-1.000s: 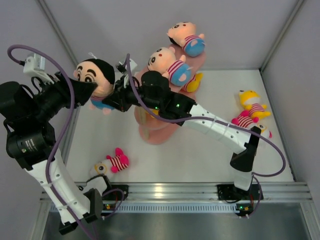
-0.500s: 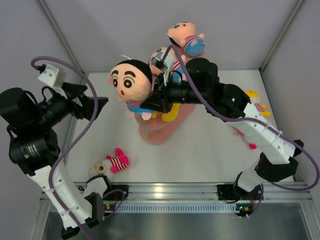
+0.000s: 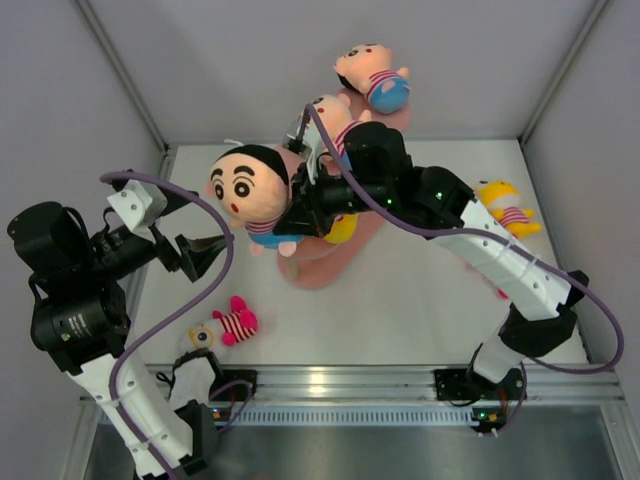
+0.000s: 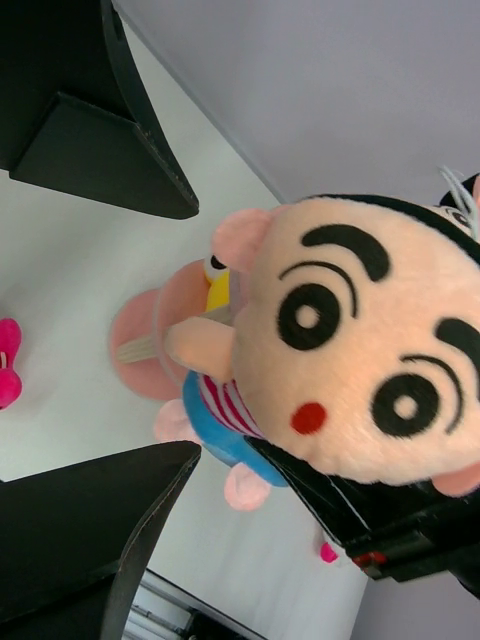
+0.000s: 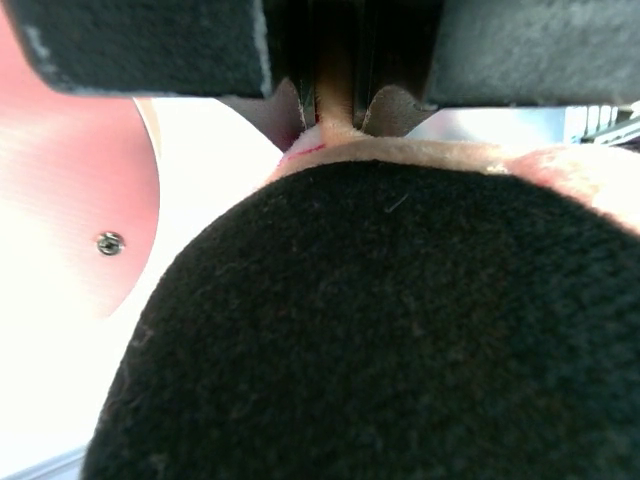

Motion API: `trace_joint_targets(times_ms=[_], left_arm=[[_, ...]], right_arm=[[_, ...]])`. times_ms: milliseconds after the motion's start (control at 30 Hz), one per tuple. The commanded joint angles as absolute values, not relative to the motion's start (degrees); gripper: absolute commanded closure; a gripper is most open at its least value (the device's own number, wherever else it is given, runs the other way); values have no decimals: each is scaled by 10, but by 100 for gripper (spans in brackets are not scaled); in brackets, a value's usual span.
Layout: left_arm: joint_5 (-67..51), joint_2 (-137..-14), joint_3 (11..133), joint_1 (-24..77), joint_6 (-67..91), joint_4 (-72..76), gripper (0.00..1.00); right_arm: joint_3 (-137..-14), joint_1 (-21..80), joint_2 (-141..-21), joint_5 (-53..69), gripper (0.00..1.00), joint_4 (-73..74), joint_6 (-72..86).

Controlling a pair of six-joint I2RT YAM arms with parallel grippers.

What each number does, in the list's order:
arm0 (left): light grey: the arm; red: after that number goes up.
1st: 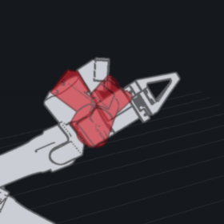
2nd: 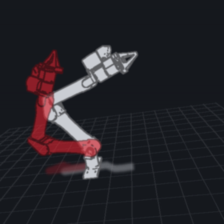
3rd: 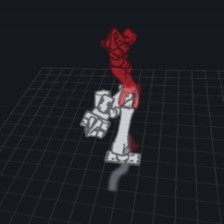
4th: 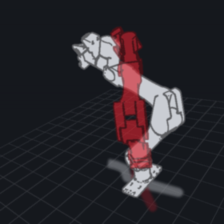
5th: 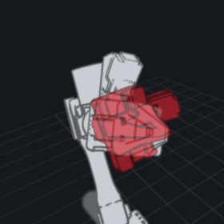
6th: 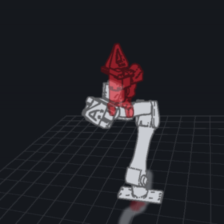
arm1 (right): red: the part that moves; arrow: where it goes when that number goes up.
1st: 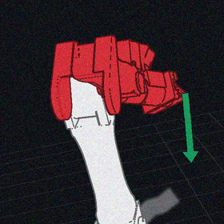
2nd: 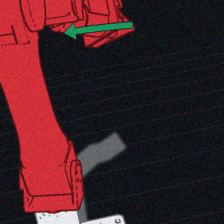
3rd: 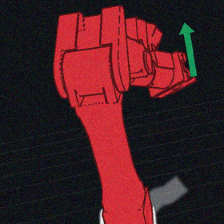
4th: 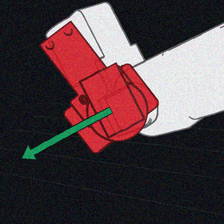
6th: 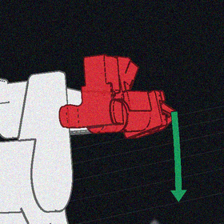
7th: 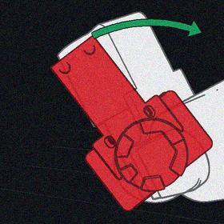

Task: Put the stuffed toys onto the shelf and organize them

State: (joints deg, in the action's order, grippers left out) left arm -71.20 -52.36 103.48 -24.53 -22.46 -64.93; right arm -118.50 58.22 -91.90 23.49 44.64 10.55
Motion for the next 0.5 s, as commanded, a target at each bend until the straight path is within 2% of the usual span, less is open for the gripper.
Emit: trace_joint_targets(times_ms=[0, 167, 467], left_arm=[[-763, -519, 1034, -246, -256, -653, 1], [-785, -547, 1069, -248, -245, -655, 1], [-710, -593, 1118, -248, -178, -654, 1]], right_arm=[[-1198, 584, -927, 277, 100, 425, 105], [-1206, 591, -959, 283, 100, 391, 120], [-1249, 593, -994, 301, 100, 365, 130]])
